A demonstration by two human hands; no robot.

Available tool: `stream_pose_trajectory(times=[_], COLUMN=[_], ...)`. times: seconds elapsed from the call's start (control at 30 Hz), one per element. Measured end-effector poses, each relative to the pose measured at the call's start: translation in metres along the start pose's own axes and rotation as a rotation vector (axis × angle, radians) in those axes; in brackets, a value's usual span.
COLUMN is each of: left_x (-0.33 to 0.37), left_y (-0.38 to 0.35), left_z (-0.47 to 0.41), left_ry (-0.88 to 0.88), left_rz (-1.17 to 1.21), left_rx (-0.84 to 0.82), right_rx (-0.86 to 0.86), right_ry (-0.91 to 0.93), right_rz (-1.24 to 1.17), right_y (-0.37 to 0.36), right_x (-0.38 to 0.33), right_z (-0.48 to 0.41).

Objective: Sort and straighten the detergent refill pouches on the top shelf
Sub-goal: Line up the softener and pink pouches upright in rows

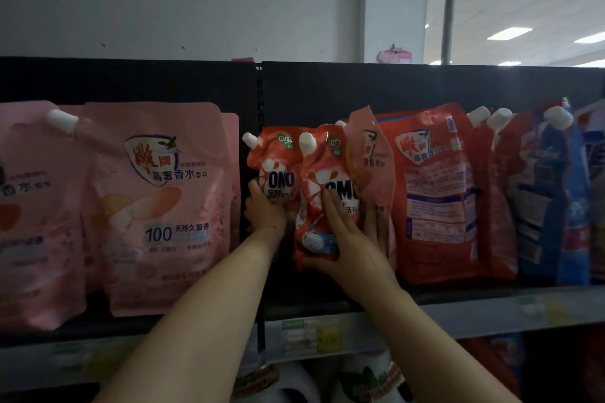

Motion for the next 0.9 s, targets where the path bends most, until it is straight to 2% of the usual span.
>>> stream_pose_trajectory(times=[0.1,0.3,0.4,0.53,0.67,0.73,0.9], left_x=[-0.002,0.017,0.030,0.009,0.003,0.006,0.012], left_y=[0.005,0.018,0.016,0.009,0.001,-0.004,-0.019], left_z=[-0.002,0.011,0.016,0.006,-0.005,-0.014,-0.024], left_ry=[0.007,0.168,0.138,0.338,0.326,0.332,0.427], left_rz=[0.021,0.297,0.472,0.593,0.469,0.405,0.381], left_rx=[-0.050,-0.373,-0.547,-0.506,-0.495,-0.540,-0.598], right_rx=[0.003,-0.011,-0.007,-0.023,-0.023,-0.025,-0.015], right_ry=[-0.006,0.001,-0.012,-0.012,-0.025,-0.025,-0.005], right_rz=[0.006,0.038,0.015,0.007,0.027,0.044,0.075], right_y=[-0.001,0.000,0.001,0.003,0.003,0.003,0.004], right_x=[-0.001,-0.004,-0.004,-0.005,-0.005,-0.006,-0.007], right_z=[0.000,0.000,0.001,0.004,0.003,0.002,0.002])
Point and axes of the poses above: each hand's wrist, its own z-axis away from the middle knuckle, its own y-axis out of the back of the hand, x = y × z, the point moved 3 cm from there along -z, towards the middle knuckle, and after that the axes turned 8 degrees about -z, right-handed, at the moved point
